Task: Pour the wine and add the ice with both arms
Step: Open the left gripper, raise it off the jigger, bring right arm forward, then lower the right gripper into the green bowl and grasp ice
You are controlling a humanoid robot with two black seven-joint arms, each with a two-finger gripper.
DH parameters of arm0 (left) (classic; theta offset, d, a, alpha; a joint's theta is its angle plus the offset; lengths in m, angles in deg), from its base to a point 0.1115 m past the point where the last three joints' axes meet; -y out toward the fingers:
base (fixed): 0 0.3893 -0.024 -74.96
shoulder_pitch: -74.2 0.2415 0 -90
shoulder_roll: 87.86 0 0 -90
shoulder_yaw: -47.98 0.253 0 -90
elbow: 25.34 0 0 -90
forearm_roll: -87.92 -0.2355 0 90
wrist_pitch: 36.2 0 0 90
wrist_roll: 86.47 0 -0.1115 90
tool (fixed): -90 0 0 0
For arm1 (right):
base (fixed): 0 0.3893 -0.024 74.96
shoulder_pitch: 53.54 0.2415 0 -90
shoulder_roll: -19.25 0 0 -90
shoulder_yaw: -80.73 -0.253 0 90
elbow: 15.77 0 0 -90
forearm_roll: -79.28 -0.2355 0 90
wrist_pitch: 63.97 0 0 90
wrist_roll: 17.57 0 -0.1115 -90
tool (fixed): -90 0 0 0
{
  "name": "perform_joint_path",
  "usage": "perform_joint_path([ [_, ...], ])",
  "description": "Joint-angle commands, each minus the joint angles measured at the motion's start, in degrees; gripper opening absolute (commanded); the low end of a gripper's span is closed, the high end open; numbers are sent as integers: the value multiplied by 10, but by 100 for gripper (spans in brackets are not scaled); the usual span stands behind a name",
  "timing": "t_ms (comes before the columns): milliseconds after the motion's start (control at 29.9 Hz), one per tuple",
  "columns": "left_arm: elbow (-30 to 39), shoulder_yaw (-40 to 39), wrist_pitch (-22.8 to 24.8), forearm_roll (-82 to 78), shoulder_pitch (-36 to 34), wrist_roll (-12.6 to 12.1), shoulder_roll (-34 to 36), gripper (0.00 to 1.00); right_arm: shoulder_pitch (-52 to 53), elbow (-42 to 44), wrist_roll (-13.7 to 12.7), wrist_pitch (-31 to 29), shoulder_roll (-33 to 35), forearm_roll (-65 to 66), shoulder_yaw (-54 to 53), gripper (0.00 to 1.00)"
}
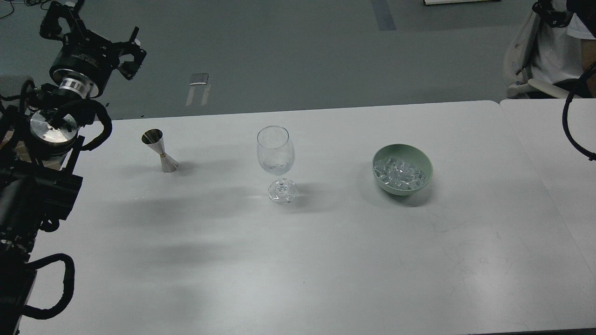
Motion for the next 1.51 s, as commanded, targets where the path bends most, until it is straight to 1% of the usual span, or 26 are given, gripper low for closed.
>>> perform_joint_path([
  [0,-2,26,1,-5,-15,4,0,94,9,-7,1,0,0,76,19,100],
  [100,3,26,2,-7,-16,7,-1,94,28,-33,4,0,9,160,42,100],
  [134,3,26,2,-7,-16,7,-1,94,28,-33,4,0,9,160,42,100],
  [234,6,24,5,-6,-15,6,-3,94,24,-72,4,-1,21,211,73,100],
  [301,6,23,14,-6,-12,3,-12,94,29,-105,4,-2,49,247,128,100],
  [335,6,23,14,-6,-12,3,-12,94,29,-105,4,-2,50,247,128,100],
  [368,6,23,17,-6,-10,3,-15,95,31,-124,4,-2,66,263,157,100],
  [502,6,20,29,-6,-6,2,-35,95,74,-188,4,-2,124,332,255,100],
  [602,6,19,29,-6,-6,2,-39,96,96,-200,11,-2,131,347,286,100],
  [636,5,19,29,-5,-6,3,-39,96,106,-210,28,-2,132,351,313,100],
  [669,5,19,29,-5,-6,3,-39,96,113,-234,54,-2,135,356,348,100],
  [703,5,19,29,-5,-6,3,-40,96,116,-251,66,-2,139,366,366,100],
  [736,5,18,29,-5,-6,5,-39,96,121,-279,81,-2,154,404,400,99],
  [803,5,18,27,-5,-6,8,-39,97,128,-297,87,-2,170,457,424,98],
  [870,3,18,23,-5,-5,9,-39,97,123,-299,87,-2,157,532,443,98],
  [970,3,18,26,-5,3,9,-39,97,107,-294,84,-2,120,592,466,97],
  [1004,3,18,26,-5,3,9,-39,97,107,-294,84,-2,120,593,466,97],
  [1070,3,17,28,-3,8,9,-40,97,103,-276,69,-2,89,636,489,97],
  [1137,3,17,29,1,12,8,-40,97,97,-259,55,-2,61,637,499,96],
  [1171,3,17,29,2,14,8,-40,97,94,-256,53,-2,55,638,503,94],
  [1338,3,17,29,3,16,7,-48,97,63,-260,51,-1,30,647,512,86],
  [1405,3,17,29,3,16,8,-49,97,54,-260,51,25,16,659,521,86],
  [1472,3,17,29,3,17,8,-49,97,49,-260,51,37,15,673,533,86],
])
